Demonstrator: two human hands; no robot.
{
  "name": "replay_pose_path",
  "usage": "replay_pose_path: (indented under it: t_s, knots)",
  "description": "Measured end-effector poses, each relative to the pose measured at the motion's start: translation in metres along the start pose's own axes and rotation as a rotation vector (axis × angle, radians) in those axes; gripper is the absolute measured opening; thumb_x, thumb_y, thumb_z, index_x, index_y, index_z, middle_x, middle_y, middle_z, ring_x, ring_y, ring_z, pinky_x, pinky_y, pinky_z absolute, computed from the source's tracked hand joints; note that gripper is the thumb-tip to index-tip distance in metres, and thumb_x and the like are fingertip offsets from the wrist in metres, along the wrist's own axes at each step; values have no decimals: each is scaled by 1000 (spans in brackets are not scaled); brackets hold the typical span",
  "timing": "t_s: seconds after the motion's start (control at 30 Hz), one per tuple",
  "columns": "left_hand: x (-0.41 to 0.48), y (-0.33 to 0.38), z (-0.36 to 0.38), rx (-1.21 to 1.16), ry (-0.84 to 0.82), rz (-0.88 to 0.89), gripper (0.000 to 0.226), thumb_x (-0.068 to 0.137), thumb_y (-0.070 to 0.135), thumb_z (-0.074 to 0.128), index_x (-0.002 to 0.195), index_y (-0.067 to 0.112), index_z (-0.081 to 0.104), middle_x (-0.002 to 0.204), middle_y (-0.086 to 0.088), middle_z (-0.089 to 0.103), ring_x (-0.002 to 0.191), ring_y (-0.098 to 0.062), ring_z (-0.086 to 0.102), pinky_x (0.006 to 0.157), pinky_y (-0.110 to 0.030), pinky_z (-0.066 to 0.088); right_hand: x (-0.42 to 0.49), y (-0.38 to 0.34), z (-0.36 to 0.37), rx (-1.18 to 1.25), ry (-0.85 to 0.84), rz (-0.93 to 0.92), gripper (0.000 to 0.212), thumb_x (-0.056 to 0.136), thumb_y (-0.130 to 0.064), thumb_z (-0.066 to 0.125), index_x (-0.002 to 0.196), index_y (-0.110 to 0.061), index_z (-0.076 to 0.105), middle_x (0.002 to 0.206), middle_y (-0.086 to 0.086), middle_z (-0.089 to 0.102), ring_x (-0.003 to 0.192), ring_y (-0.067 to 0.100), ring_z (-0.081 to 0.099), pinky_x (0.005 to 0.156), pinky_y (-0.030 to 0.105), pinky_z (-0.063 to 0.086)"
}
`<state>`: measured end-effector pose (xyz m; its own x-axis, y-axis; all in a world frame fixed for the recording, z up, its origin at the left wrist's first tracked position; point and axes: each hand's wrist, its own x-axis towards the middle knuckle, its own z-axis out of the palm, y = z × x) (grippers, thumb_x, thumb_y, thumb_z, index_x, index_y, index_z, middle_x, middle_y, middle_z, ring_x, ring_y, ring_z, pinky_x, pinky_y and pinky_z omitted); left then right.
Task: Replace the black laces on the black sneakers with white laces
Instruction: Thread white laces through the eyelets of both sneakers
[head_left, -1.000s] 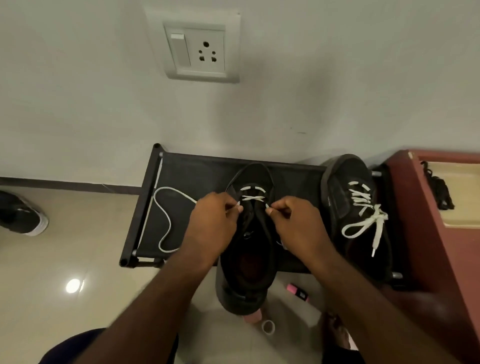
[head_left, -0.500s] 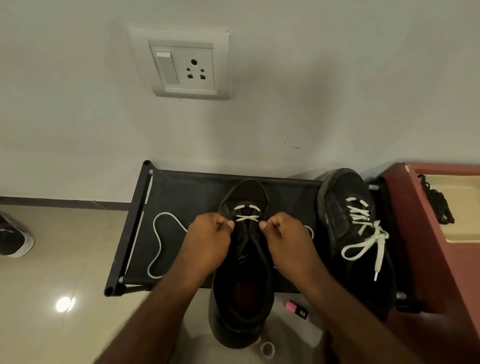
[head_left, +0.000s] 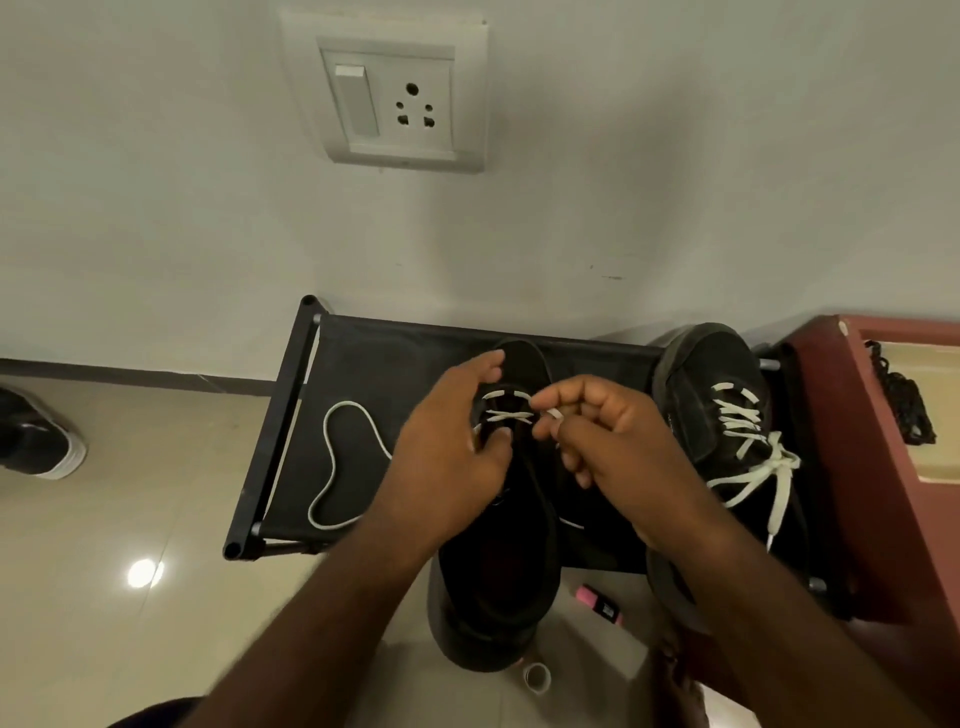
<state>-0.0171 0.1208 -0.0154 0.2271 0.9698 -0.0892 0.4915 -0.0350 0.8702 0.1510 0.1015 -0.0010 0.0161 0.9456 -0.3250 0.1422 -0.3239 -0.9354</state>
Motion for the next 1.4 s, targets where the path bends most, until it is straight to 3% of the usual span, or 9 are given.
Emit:
replay_pose_path:
  t_s: [0.2, 0.3, 0.47, 0.63, 0.8, 0.93, 1.2, 1.3, 1.4]
  knots:
    - [6, 13, 0, -340, -199, -6, 56, 87, -2, 67, 135, 20, 47, 88, -4, 72, 70, -30, 67, 70, -38, 58, 0, -8, -5, 13, -86, -132, 19, 93, 2, 59, 96, -15, 67, 66, 7, 63, 44, 10, 44, 43, 19, 37]
    - [10, 18, -12, -717, 23, -250, 35, 89, -7, 52, 120, 9, 57, 67, 0, 57, 48, -9, 46, 44, -20, 36, 3, 1, -12, -124, -8, -136, 16, 96, -14, 62, 95, -27, 71, 66, -3, 64, 49, 3, 50, 48, 18, 39]
    - [18, 2, -44, -1415, 431, -609, 23, 86, 19, 45, 100, 9, 60, 77, -4, 56, 53, -10, 42, 49, -21, 32, 5, 11, -20, -340, -20, -84, 25, 100, -19, 57, 95, -40, 69, 75, -8, 67, 56, 0, 52, 54, 20, 44]
    - [17, 3, -47, -1272, 590, -607, 13, 87, 19, 50, 91, 12, 60, 79, -2, 55, 59, -12, 48, 53, -22, 38, 7, 13, -17, -339, 163, -87, 18, 94, -33, 67, 81, -21, 70, 62, -4, 63, 48, 0, 51, 57, 27, 42]
    - [9, 9, -24, -188, 397, -333, 32, 96, 27, 58, 66, 16, 62, 55, 6, 54, 50, -5, 48, 49, -24, 40, 4, 8, 0, -205, 50, -197, 17, 100, -19, 59, 95, -30, 71, 68, -12, 63, 54, 3, 50, 50, 18, 42]
    - [0, 20, -6, -349, -70, -428, 43, 98, 44, 54, 75, 11, 69, 49, 10, 57, 41, 0, 47, 40, -13, 37, 4, 9, 10, -202, -111, -241, 30, 102, -3, 50, 114, -23, 70, 89, -6, 68, 63, 4, 53, 56, 18, 45]
    - [14, 1, -23, -616, 277, -437, 22, 100, 29, 54, 95, 13, 70, 75, 3, 65, 53, -3, 52, 47, -16, 41, 8, 11, -8, -313, -51, -117, 16, 100, -15, 59, 108, -21, 71, 78, -3, 73, 49, 2, 51, 48, 12, 40]
    - [15, -2, -27, -470, 358, -395, 25, 102, 31, 49, 106, 14, 66, 83, 4, 66, 55, 0, 54, 49, -15, 43, 10, 16, -5, -314, 168, -102, 19, 101, -29, 57, 89, -21, 69, 56, -3, 61, 43, 2, 45, 43, 13, 36]
    - [6, 1, -20, -88, 197, -289, 18, 99, 37, 54, 103, 22, 64, 84, 8, 64, 66, 2, 60, 53, -13, 47, 12, 5, -8, 197, 551, -114, 19, 106, -25, 46, 101, -16, 62, 55, -5, 51, 45, 7, 41, 41, 21, 32]
